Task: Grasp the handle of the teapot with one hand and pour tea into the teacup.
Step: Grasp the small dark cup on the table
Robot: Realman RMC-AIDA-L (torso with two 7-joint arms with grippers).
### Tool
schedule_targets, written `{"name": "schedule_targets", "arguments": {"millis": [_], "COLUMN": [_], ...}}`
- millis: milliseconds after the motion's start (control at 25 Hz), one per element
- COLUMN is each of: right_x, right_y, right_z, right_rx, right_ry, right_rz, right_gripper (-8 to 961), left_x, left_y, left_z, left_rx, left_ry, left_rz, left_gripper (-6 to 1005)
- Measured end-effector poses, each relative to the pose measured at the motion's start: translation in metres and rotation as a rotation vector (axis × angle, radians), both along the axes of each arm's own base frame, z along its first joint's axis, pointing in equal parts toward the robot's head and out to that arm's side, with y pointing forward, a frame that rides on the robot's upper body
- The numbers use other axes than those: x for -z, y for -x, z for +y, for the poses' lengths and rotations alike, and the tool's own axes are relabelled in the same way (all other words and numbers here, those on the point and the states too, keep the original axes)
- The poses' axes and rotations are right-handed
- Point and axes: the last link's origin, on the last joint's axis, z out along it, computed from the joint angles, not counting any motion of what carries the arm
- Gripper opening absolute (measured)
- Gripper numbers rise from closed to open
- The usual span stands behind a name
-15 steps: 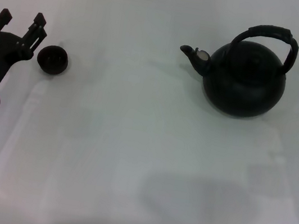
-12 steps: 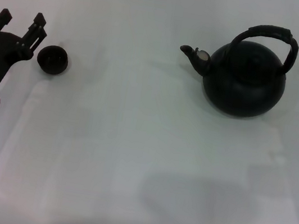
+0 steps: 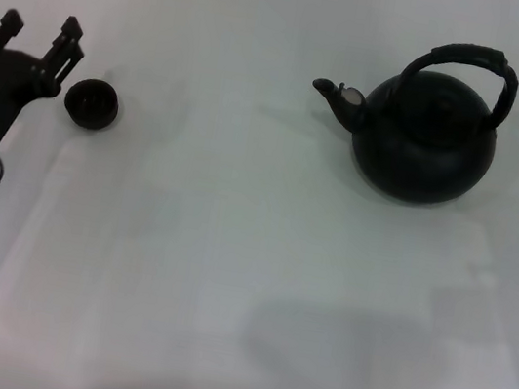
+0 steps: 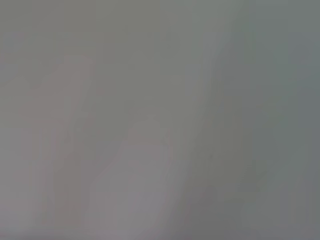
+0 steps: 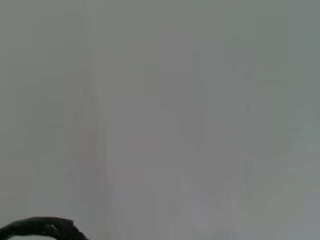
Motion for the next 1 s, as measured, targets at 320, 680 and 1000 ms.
{"name": "schedule_targets", "arguments": {"millis": [320,680,1000], "right_x": [0.0,0.0,-0.002], "right_y": [0.0,0.0,-0.001], "right_z": [0.001,0.001,0.005], "right_rx": [0.001,0.001,0.009], "right_ry": [0.001,0.0,0.002], "right_rz": [0.0,0.004,0.012], "right_gripper": [840,841,841], "left_x": [-0.007,-0.018,-0.035], "left_y": [-0.02,-0.03,-0.045], "left_z": [0.037,0.095,0.124], "left_rx": [0.066,0.045,0.048], "left_ry": [0.018,0.241,0.448], "left_rz": [0.005,-0.009,0.052], "left_gripper": [790,789,788]}}
